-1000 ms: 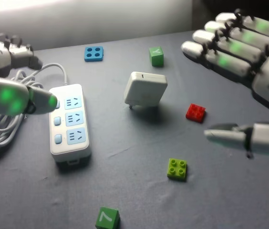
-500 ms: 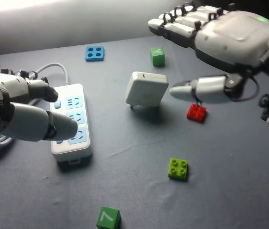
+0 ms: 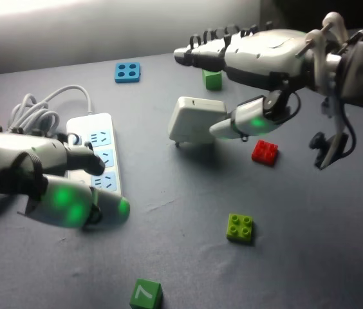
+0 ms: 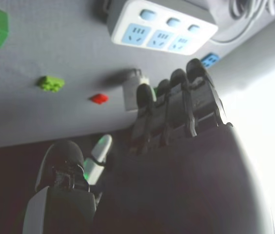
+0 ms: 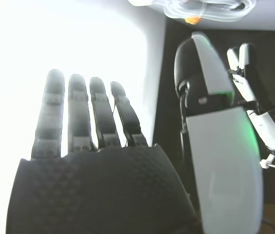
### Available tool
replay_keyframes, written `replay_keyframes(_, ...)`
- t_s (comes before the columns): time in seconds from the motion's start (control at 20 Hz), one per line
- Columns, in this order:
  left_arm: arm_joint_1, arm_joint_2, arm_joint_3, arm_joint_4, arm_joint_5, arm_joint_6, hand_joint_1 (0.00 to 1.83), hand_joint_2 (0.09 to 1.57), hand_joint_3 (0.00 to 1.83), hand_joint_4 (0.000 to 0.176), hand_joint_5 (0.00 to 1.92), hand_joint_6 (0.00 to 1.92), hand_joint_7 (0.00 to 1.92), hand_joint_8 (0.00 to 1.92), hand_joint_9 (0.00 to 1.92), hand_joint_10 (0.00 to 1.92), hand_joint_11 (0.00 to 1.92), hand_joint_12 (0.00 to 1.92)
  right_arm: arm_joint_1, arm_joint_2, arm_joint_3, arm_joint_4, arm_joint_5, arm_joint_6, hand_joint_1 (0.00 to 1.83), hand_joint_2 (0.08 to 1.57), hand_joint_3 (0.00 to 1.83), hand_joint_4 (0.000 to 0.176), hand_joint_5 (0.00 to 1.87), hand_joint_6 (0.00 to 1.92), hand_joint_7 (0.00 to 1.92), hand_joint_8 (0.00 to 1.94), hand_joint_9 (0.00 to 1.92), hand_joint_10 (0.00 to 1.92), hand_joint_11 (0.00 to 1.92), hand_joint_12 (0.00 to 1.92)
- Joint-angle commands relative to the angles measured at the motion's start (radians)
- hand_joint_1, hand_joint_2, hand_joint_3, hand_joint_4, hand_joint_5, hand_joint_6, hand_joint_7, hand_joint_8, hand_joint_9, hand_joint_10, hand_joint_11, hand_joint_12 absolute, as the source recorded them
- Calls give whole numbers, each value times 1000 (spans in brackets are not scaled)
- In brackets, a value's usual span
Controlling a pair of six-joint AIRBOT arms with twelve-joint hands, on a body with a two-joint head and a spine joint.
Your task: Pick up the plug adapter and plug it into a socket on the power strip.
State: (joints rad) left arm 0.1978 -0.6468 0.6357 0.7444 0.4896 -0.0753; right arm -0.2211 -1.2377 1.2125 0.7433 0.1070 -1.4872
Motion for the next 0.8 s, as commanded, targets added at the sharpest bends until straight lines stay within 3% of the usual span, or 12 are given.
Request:
replay_keyframes(0.0, 2, -2, 0, 33, -59, -9, 0, 1220, 0, 0, 26, 1, 14, 1, 42, 2, 0, 173, 17, 0, 19, 34, 81, -12, 885, 1170, 1, 0, 30, 3, 35, 1, 35, 4, 0, 155)
replay_keyframes(0.1, 25, -11, -3, 50, -75, -36, 0, 1226, 3, 0, 27, 2, 19, 2, 40, 1, 0, 187, 14, -32, 68, 130, 64, -30, 964, 1140, 0, 0, 35, 3, 40, 2, 38, 3, 0, 200)
replay_keyframes(0.25, 52, -31, -2, 59, -79, -67, 0, 1221, 0, 0, 22, 1, 0, 0, 19, 2, 0, 100, 10, -77, 140, 214, 32, -53, 857, 1182, 9, 0, 5, 0, 32, 0, 38, 0, 0, 161)
replay_keyframes(0.35, 68, -51, 3, 68, -94, -72, 0, 1221, 0, 0, 21, 0, 2, 0, 28, 3, 0, 118, 3, -95, 169, 251, 7, -54, 910, 1163, 0, 0, 19, 4, 43, 3, 43, 1, 0, 179)
replay_keyframes(0.4, 73, -55, 4, 68, -92, -78, 0, 1222, 1, 0, 22, 0, 3, 1, 27, 1, 0, 126, 0, -98, 174, 258, 2, -54, 918, 1158, 0, 0, 26, 4, 47, 2, 41, 0, 0, 167)
replay_keyframes(0.5, 118, -75, 14, 163, -112, -205, 0, 1221, 0, 0, 18, 7, 7, 3, 27, 4, 0, 130, -11, -105, 176, 265, 0, -54, 877, 1185, 6, 0, 5, 0, 14, 0, 11, 0, 0, 69)
replay_keyframes(0.55, 137, -88, 21, 193, -120, -255, 0, 1226, 2, 0, 19, 7, 3, 1, 24, 3, 0, 130, -17, -110, 179, 265, 4, -54, 886, 1175, 1, 0, 14, 0, 29, 0, 30, 0, 0, 120)
replay_keyframes(0.6, 137, -98, 30, 193, -120, -256, 0, 1225, 2, 0, 17, 6, 0, 0, 21, 1, 0, 129, -22, -118, 185, 266, 10, -54, 942, 1140, 0, 0, 45, 5, 51, 2, 52, 4, 0, 192)
replay_keyframes(0.75, 157, -107, 39, 196, -115, -256, 0, 1220, 1, 0, 44, 10, 25, 8, 33, 4, 0, 158, -23, -154, 226, 289, 12, -54, 943, 1138, 0, 0, 38, 4, 45, 2, 52, 4, 0, 157)
